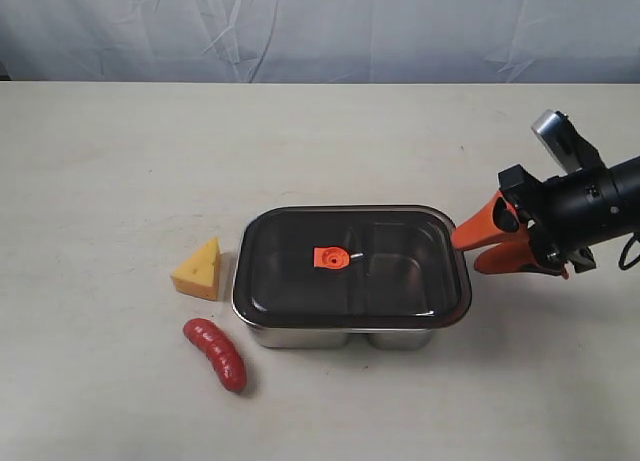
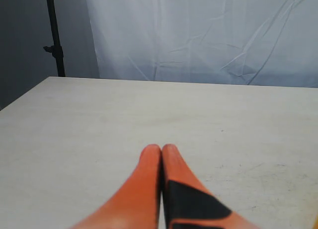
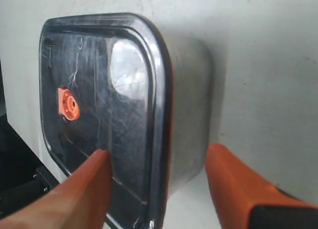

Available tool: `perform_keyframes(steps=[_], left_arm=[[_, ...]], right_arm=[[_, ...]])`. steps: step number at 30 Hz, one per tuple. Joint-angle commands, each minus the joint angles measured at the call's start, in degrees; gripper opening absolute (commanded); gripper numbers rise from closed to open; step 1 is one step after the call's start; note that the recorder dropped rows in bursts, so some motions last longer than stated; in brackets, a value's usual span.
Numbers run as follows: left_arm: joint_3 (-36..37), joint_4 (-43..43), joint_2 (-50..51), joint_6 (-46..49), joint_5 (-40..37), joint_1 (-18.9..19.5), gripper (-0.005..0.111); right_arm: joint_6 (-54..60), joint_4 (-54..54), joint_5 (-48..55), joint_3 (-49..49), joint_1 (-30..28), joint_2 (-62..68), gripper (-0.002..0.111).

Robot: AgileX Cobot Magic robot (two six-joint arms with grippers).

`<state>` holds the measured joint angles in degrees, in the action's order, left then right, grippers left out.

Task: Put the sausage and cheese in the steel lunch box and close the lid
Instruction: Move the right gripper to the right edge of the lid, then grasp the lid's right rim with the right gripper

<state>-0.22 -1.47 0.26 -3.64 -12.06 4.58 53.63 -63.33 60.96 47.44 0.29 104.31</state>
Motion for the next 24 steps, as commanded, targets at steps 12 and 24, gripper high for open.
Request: perform_keyframes(steps=[12,24], left_arm=[[0.2,-0.2,-0.3,-0.2,0.3,-0.3,0.000],[0.2,-0.2,-0.3,-0.2,0.3,-0.3,0.000]], right_arm=[[1.3,-2.1,3.3,-0.3,-0.2,2.1,0.056],[1.7,-2.0,2.5,-2.6,-0.1,2.1,0.056]])
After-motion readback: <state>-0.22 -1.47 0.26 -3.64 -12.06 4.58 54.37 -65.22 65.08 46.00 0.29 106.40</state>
